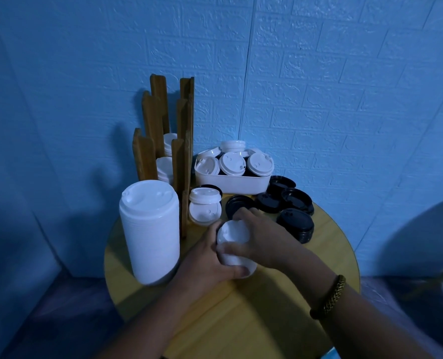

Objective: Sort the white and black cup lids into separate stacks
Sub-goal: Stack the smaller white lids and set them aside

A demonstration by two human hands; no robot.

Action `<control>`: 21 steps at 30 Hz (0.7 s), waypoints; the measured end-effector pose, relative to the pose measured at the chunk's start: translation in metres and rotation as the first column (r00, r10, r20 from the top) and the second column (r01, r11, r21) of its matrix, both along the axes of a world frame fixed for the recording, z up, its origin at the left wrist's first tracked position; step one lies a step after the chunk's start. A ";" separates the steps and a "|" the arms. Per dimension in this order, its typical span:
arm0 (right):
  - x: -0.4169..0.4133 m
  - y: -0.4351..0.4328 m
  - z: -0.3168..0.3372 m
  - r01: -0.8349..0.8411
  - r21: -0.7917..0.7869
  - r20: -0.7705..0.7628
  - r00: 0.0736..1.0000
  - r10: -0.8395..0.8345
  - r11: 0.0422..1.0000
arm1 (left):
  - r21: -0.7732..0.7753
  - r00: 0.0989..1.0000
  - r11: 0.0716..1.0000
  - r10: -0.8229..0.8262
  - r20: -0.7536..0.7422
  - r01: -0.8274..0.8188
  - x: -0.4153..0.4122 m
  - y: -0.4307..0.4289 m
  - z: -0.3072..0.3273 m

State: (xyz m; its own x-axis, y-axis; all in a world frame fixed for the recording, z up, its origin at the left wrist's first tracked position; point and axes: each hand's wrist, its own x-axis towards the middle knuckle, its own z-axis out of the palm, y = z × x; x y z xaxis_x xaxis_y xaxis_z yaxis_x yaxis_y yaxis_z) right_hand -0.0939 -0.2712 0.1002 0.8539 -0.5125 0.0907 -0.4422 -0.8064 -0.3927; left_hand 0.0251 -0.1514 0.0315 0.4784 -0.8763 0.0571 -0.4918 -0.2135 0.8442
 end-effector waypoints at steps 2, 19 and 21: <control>0.006 0.012 -0.006 0.156 -0.139 0.010 0.988 -0.156 0.978 | 0.018 0.999 1.000 0.002 0.045 -0.002 -0.001 -0.004 -0.001; 0.010 0.025 -0.031 0.058 -0.150 0.136 0.990 -0.037 0.987 | 0.028 0.994 0.999 0.044 0.097 -0.047 0.004 -0.013 -0.006; 0.010 0.021 -0.033 0.048 -0.146 0.136 0.990 -0.028 0.988 | 0.073 0.994 0.996 0.042 0.097 -0.049 0.003 -0.011 -0.006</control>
